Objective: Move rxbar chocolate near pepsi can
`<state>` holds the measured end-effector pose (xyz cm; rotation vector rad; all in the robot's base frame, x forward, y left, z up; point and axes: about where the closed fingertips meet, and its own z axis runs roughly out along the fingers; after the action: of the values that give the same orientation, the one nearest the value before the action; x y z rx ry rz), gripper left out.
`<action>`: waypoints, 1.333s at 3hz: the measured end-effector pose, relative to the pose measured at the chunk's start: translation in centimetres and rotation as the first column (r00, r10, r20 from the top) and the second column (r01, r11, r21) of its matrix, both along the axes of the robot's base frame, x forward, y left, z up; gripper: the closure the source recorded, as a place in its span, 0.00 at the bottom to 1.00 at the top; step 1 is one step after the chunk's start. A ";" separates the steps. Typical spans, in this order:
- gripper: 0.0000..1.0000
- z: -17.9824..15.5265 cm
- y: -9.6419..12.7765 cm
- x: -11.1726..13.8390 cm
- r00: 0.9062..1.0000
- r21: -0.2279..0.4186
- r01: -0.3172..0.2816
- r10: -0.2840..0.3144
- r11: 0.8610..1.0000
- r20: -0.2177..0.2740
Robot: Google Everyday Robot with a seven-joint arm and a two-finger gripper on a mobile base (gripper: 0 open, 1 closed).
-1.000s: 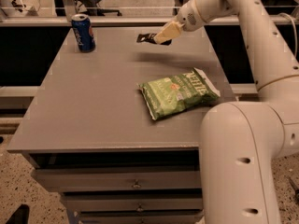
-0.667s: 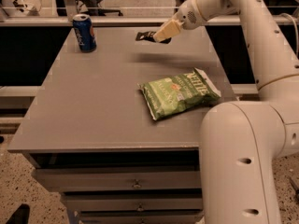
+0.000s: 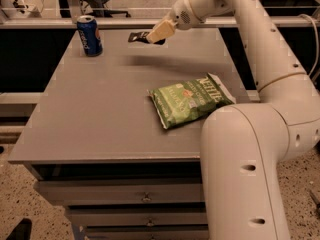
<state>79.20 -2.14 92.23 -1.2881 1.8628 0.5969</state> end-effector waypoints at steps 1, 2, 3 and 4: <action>1.00 -0.4 4.9 1.1 1.000 0.027 -0.026 0.026 0.999 0.006; 1.00 -1.5 8.4 1.8 0.999 0.038 -0.041 0.041 0.998 -0.006; 1.00 -2.7 10.6 2.2 0.999 0.048 -0.043 0.044 0.998 -0.023; 1.00 -4.0 12.3 2.7 0.999 0.056 -0.040 0.042 0.998 -0.034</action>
Offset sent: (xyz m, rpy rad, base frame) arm 0.0212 0.1220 -0.0230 0.0526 0.0115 0.0523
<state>81.94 10.19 88.22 -1.2899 1.8392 0.6921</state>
